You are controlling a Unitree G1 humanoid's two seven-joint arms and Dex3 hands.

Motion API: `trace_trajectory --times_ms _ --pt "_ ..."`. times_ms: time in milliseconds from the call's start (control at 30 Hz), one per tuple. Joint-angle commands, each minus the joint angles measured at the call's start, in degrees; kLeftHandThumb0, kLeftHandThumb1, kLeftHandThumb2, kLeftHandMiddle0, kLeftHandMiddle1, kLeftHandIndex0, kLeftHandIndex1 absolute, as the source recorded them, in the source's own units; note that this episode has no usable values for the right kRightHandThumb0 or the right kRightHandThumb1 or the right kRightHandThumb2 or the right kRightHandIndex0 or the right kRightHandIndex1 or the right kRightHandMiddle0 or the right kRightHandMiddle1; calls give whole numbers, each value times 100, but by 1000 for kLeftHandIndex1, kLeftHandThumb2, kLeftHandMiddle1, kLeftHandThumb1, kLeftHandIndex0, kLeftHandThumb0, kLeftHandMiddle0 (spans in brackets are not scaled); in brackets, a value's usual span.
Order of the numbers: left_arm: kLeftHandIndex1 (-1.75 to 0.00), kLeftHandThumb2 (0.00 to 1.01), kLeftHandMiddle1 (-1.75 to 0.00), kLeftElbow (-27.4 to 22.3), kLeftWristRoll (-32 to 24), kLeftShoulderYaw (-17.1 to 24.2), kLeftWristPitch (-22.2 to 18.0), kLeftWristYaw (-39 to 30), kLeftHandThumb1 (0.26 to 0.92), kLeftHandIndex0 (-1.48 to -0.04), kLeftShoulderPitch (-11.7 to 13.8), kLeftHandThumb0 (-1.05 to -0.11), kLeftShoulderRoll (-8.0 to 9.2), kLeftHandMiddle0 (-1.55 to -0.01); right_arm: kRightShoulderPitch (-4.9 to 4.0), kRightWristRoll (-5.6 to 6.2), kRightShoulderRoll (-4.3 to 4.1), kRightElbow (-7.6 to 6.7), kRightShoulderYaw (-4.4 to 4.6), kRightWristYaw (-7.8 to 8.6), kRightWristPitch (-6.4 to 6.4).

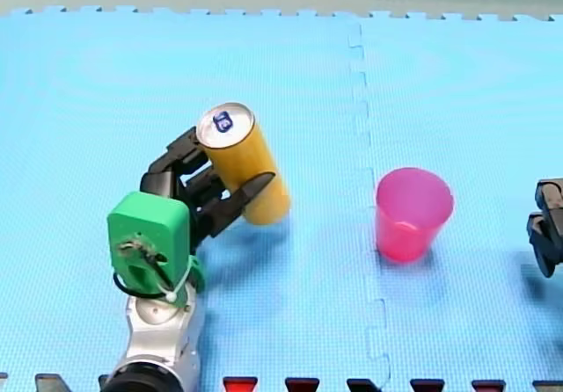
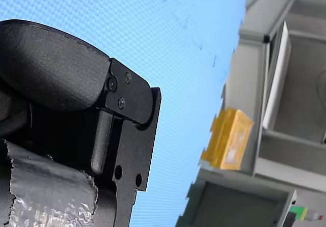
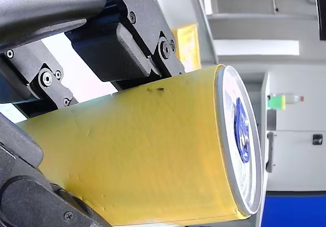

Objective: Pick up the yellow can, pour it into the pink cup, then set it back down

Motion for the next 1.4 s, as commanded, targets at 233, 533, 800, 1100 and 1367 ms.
trace_trajectory --times_ms 233,533,800,1100,1367 --pt "0 3 0 341 121 188 -114 -185 787 -1178 -66 -344 -25 -1272 -21 15 -115 -7 -21 1 31" --pt "0 3 -1 367 547 82 -217 186 795 -1177 -48 -342 -21 -1273 -40 -8 -145 -7 -3 -9 18" --pt "0 3 -2 427 1048 -171 -141 679 802 -1177 -19 -347 51 -1275 -30 -35 -149 -37 18 -34 1" --pt "0 3 0 459 1690 -611 -113 1409 811 -1176 41 -351 125 -1258 -5 -51 -156 -81 20 -66 -8" --pt "0 3 0 480 2509 -1185 -90 2545 818 -1171 60 -347 269 -1251 17 -62 -164 -80 21 -73 -49"
